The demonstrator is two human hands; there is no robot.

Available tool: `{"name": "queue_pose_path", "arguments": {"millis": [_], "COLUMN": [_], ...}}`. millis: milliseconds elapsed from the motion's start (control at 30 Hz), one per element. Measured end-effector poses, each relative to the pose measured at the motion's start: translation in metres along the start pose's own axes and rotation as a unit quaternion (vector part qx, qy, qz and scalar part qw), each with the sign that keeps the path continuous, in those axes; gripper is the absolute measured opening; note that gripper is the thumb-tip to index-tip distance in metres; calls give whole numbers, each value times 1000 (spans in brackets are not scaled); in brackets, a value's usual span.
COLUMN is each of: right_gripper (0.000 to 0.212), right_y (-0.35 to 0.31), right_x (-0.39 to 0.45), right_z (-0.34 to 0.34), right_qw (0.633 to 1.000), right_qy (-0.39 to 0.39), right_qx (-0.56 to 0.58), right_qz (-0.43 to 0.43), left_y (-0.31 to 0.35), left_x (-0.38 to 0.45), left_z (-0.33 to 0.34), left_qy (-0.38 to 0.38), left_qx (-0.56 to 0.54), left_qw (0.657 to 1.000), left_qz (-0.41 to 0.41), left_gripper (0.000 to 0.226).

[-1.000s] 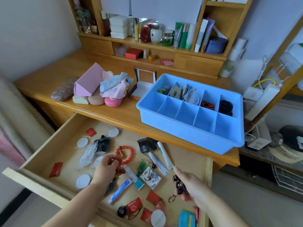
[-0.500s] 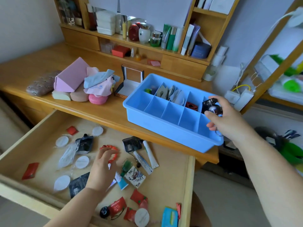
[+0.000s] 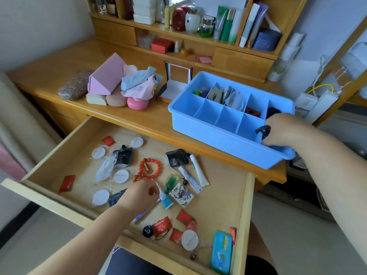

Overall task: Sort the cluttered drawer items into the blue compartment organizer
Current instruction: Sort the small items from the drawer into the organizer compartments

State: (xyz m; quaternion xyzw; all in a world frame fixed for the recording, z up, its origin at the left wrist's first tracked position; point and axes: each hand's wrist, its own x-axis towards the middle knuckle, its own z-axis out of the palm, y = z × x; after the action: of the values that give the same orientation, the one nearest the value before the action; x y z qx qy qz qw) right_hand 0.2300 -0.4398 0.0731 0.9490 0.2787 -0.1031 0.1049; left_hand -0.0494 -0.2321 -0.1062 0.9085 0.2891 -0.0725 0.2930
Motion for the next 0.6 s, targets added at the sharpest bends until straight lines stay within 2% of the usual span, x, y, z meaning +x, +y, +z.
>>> {"name": "queue_pose_path", "arguments": {"millis": [100,167,267,333,367,433,500,533,600], "right_gripper": [21,23,21,18,21,21,18,17,15], "right_y": [-2,-2,0,5,8,6,-9,-22,-50], "right_x": [-2,-2,-6,-11,-15,-30,-51,-64,-84], "right_z": [0,1,0,4,8,20,34,43,69], "right_qw": [993,988,994,998,989,942,887,867,851], "right_qy": [-32,-57,-53,17,82,258,406,439,418], "right_qx": [-107,-137,-82,46,119,214,205,198,216], "right_qz": [27,45,39,36,36,7,-76,-128,-234], "left_y": [-4,-4,-1,2,3,5,6,5,4], "left_x": [-13,-18,-23,-24,-24,-25,-25,-25,-24], "left_z": [0,2,5,7,9,12,12,10,3], "left_qy": [-136,-193,-244,-255,-253,-248,-247,-241,-214], "left_qx": [51,92,140,193,215,237,237,219,141], "left_qw": [989,977,959,947,943,939,939,945,966], "left_qz": [-18,-17,-30,-23,-15,-8,-12,-19,-28], "left_gripper": [10,4,24,33,34,38,40,36,26]}}
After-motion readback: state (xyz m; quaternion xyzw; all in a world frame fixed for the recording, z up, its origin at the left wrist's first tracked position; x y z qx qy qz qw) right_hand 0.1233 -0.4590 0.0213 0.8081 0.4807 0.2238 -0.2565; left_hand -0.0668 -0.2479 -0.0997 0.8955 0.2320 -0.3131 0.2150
